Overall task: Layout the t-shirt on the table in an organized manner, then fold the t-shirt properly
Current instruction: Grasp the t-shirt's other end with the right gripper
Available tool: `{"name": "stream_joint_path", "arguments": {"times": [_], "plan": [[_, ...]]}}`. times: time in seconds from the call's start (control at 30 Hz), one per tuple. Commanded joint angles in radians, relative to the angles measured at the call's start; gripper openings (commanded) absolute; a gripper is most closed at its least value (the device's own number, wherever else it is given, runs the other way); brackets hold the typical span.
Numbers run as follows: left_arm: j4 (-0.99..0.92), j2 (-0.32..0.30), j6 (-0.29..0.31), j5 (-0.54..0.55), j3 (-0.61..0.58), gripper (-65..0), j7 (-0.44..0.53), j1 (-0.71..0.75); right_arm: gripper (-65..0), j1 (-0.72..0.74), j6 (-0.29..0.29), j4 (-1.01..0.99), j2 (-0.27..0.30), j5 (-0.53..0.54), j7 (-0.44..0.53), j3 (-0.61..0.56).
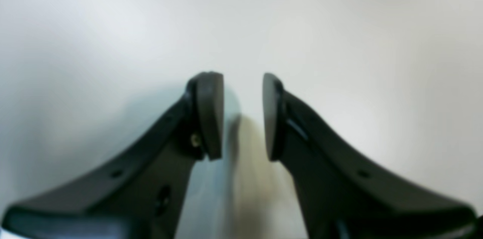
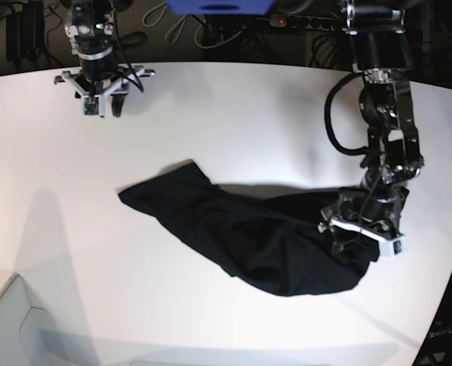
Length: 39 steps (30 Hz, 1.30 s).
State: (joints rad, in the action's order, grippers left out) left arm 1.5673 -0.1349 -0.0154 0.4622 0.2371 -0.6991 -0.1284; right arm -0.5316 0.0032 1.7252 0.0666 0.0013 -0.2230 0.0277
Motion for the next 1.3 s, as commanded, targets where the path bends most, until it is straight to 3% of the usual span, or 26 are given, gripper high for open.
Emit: {"name": "stream_joint_path", "arguments": {"times": [0.0,0.43,0.5,0.63,0.77,1.07,1.17,1.27], "plan": [[-0.008,-0.001,0.010,0.010,0.017,-22.2,0.020,-0.026,-46.0,0.006,0.001,0.003,0.003,0.001,0.023,0.001],[-0.252,0.019,0.019,0.013,0.063,-24.1,0.022,-0.090,-46.0,0.032,0.002,-0.034,0.006,0.001,0.023,0.001],[-0.249,0.019,0.019,0.014,0.063,-32.5,0.022,-0.090,-46.0,0.032,0.002,-0.034,0.014,0.001,0.023,0.001],[-0.245,0.019,0.019,0.016,0.063,-65.0,0.022,-0.090,-46.2,0.032,0.002,-0.034,0.026,0.001,0.023,0.002],[-0.193,0.021,0.019,0.017,0.066,-65.0,0.022,-0.080,-46.1,0.044,0.002,-0.034,0.026,0.001,0.023,0.002],[0.226,0.059,0.013,0.051,0.067,-64.8,0.019,0.132,-46.0,0.098,0.002,0.014,0.025,0.004,0.021,0.002],[0.265,0.064,0.013,0.050,0.067,-64.8,0.019,0.203,-44.2,0.140,0.002,0.055,0.017,0.004,-0.029,0.001],[0.265,0.065,0.013,0.046,0.067,-64.8,0.020,0.255,-38.1,0.209,0.002,0.092,-0.012,0.004,-0.132,-0.038]]}}
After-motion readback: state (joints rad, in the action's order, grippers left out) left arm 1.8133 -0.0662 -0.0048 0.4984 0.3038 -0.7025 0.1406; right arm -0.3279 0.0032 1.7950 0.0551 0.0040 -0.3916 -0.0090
